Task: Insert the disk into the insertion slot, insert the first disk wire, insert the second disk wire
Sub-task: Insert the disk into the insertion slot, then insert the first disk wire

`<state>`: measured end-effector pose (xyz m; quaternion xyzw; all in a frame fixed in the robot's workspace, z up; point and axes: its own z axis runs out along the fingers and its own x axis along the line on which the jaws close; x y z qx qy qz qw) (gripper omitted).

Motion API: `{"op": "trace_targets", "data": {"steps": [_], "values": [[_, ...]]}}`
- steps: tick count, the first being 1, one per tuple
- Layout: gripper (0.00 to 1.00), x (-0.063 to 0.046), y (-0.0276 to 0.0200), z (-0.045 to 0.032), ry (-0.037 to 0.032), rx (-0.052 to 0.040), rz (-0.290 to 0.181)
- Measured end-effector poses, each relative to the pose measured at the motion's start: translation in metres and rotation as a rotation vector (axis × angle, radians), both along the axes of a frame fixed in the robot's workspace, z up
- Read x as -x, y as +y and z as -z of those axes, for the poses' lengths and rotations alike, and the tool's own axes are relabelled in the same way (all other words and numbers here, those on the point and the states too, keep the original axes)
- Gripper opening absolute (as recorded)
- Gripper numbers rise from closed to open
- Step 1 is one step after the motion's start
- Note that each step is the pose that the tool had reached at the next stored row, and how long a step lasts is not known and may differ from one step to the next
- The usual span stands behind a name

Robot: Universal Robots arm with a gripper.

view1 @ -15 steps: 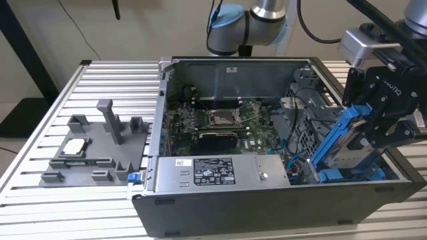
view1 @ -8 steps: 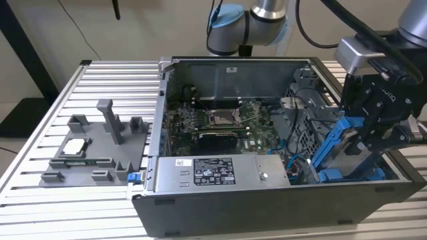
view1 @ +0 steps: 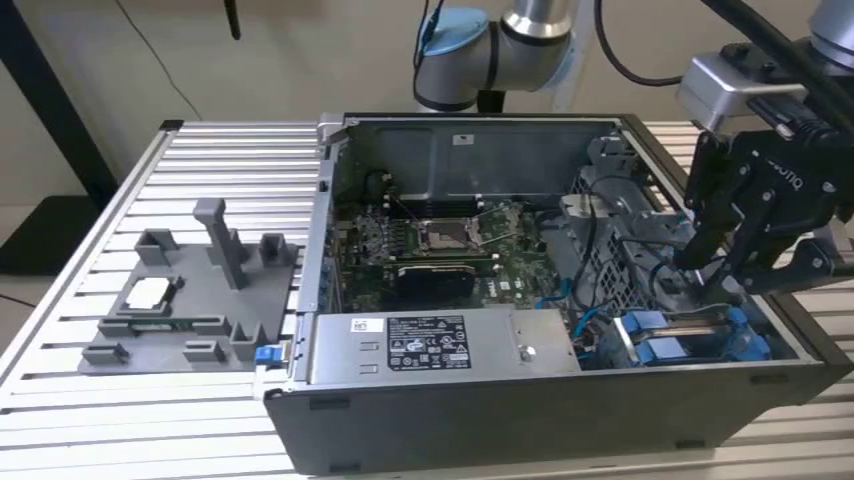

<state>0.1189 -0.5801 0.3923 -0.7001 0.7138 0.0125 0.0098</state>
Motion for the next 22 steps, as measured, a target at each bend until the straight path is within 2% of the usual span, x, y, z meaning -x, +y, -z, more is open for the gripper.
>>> {"op": "trace_targets", "data": {"steps": [3, 6, 8, 12, 16, 17, 22], "values": [[0.40, 0.000, 0.0005, -0.0004, 0.0000, -0.0007, 0.000], [0.40, 0.000, 0.0055, -0.0008, 0.0001, -0.0020, 0.000], [0.40, 0.000, 0.0083, -0.0008, -0.0002, -0.0058, 0.000], [0.40, 0.000, 0.0128, -0.0011, -0.0034, -0.0217, 0.000], [0.40, 0.000, 0.0163, -0.0032, -0.0052, -0.0235, 0.000], [0.40, 0.000, 0.0174, -0.0032, -0.0093, -0.0248, 0.000], [0.40, 0.000, 0.0222, -0.0022, -0.0405, -0.0371, -0.001]]}}
